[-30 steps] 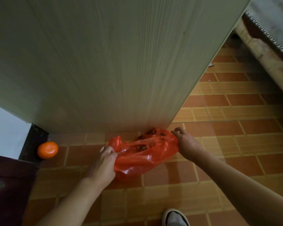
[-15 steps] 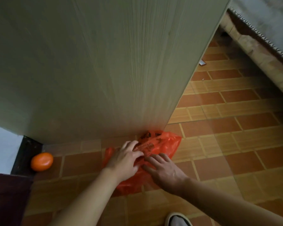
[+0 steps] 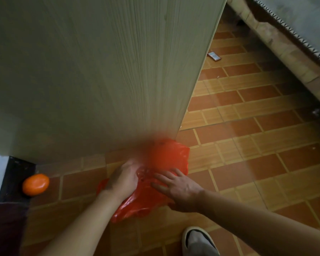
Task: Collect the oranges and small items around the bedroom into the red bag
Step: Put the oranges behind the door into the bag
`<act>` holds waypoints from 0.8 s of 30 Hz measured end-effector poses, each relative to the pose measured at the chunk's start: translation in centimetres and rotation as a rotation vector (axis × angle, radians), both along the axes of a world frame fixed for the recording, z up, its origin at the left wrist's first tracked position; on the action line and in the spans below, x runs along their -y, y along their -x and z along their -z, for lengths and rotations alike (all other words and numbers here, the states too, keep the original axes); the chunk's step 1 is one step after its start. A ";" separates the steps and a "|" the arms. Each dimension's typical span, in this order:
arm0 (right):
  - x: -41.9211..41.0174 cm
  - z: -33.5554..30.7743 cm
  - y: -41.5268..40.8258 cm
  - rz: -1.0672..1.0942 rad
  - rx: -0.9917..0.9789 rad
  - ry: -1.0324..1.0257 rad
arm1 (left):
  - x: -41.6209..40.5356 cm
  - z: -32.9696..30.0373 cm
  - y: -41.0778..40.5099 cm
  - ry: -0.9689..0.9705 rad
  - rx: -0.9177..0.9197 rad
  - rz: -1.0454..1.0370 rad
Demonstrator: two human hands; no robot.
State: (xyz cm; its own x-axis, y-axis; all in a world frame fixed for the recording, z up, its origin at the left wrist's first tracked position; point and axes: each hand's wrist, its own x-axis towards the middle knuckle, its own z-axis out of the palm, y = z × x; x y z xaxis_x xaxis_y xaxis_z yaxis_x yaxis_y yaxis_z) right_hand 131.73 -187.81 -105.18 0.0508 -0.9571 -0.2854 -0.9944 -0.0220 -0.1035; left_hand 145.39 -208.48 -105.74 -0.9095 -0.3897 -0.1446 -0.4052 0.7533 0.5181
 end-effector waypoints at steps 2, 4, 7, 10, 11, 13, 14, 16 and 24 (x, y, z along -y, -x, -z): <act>1.4 1.1 -0.2 -0.008 -0.030 -0.088 | -0.1 0.0 -0.2 0.005 -0.001 -0.006; 2.3 1.9 0.1 0.035 -0.030 -0.109 | -0.2 -0.3 -0.7 0.043 0.033 0.033; 2.5 2.0 0.3 0.036 0.011 -0.129 | -0.1 -0.6 -1.2 0.165 0.115 0.075; 0.5 2.4 -0.7 -0.025 0.038 -0.134 | 0.4 -0.5 -1.5 0.247 0.243 0.022; -0.4 2.6 -1.2 -0.015 0.054 -0.157 | 0.7 -0.3 -1.7 0.262 0.269 0.000; -1.9 3.1 -2.2 0.007 0.103 -0.220 | 1.2 0.2 -2.1 0.274 0.312 -0.033; -2.7 3.3 -2.7 -0.005 0.118 -0.259 | 1.3 0.4 -2.1 0.272 0.329 -0.043; -3.8 3.5 -3.7 -0.060 0.125 -0.291 | 1.5 0.5 -2.1 0.267 0.353 -0.060; -3.1 -0.2 -8.1 -0.324 -0.004 -0.176 | 0.9 -1.0 -0.6 0.270 0.391 -0.114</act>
